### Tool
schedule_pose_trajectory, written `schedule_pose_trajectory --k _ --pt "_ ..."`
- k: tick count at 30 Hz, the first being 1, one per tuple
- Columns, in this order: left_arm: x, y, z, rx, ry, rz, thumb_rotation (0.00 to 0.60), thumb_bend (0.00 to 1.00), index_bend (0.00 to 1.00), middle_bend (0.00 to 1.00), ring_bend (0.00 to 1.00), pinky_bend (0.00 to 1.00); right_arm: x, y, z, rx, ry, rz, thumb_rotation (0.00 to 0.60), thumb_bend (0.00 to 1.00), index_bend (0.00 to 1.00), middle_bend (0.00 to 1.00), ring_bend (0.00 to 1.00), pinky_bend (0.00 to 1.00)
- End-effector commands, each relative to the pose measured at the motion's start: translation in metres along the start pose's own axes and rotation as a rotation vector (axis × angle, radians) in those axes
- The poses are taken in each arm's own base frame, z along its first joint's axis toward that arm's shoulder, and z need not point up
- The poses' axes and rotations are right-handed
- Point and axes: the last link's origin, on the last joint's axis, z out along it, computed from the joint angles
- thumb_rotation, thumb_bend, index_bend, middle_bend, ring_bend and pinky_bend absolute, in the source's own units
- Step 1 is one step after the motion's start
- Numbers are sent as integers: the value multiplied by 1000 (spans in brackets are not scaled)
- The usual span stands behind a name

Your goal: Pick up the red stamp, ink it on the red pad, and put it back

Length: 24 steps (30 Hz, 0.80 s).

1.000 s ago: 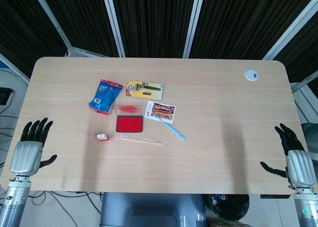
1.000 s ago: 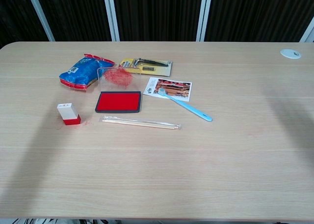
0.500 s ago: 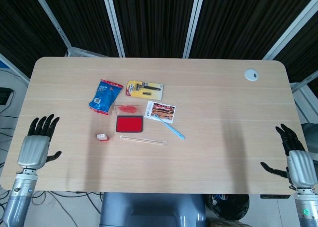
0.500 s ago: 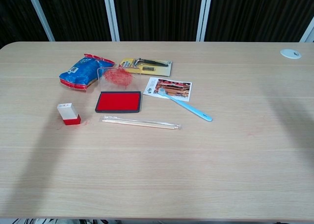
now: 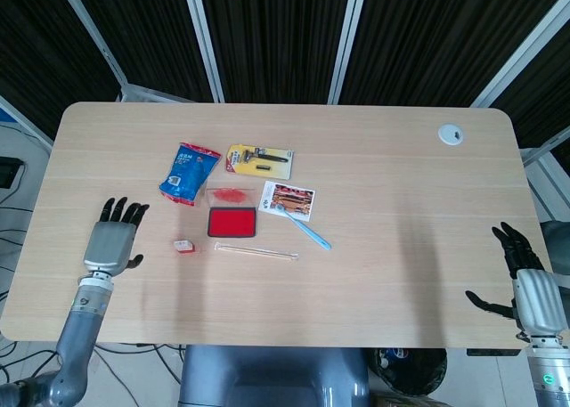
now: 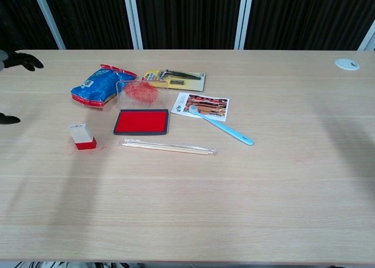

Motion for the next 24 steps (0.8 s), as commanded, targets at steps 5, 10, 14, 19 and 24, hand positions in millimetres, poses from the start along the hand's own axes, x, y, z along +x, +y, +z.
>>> schedule_pose_trajectory --k 5,10,14,19,24 --pt "-6 30 23 -11 -45 38 600 174 204 217 33 76 0 0 0 -3 -5 6 600 74 0 0 0 185" --pt "-10 46 29 -29 -60 58 600 177 258 274 36 76 0 0 1 -4 -7 13 600 74 0 0 0 185" --pt "-14 57 32 -44 -70 75 600 178 282 304 57 83 0 0 1 -5 -9 17 600 75 0 0 0 185" --pt "-23 69 35 -48 -89 93 600 184 306 332 59 86 0 0 1 -6 -10 23 600 75 0 0 0 185" --pt "-30 76 37 -49 -104 105 600 241 330 361 79 91 1 0 1 -6 -11 29 600 77 0 0 0 185"
